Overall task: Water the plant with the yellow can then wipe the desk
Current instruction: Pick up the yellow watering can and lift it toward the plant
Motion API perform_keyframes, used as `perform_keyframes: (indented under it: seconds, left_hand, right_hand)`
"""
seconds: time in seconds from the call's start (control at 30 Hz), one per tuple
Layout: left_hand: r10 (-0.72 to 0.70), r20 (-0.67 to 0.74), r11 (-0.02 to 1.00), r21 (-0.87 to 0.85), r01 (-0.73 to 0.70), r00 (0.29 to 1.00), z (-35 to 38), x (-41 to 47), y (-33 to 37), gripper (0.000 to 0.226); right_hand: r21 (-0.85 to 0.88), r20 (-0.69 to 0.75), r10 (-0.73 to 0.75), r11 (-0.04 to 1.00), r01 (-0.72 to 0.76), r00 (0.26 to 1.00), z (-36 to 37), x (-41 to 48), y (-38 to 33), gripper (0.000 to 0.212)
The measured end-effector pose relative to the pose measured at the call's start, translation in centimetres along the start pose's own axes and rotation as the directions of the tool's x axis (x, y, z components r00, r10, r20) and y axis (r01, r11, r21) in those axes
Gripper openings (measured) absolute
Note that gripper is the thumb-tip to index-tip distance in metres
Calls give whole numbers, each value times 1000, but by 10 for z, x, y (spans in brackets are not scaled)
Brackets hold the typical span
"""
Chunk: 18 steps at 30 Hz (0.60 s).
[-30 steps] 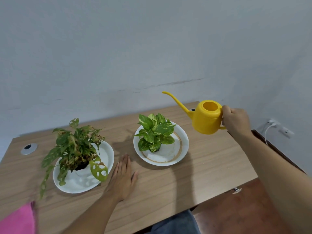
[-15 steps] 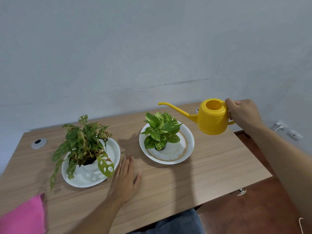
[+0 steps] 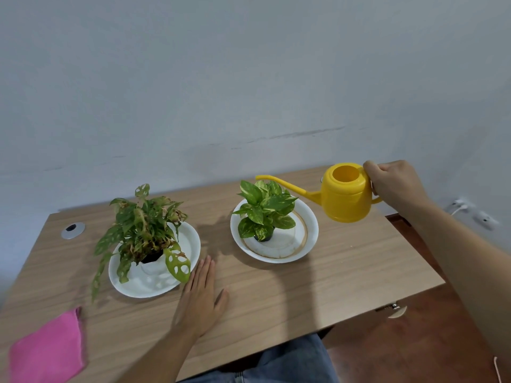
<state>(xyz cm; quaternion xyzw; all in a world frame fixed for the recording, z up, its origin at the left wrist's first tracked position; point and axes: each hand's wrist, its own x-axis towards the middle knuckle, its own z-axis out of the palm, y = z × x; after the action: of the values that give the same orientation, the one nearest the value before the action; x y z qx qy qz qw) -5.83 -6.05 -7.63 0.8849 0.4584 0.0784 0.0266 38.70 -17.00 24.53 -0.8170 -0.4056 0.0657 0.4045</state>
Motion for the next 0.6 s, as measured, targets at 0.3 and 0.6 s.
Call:
perform_keyframes:
  seconds: [0.3,0.6]
  left_hand:
    - [1,-20,1000,17,-1,1000,-1,-1,1,87]
    - [4,-29,1000,2,-4,1000,-3,-1,2,86]
  right_hand:
    - [-84,22,-41,996,43,999,-22,-3,11,59]
    - [-139,-54,47,989,-54,997,-34,5,17,62]
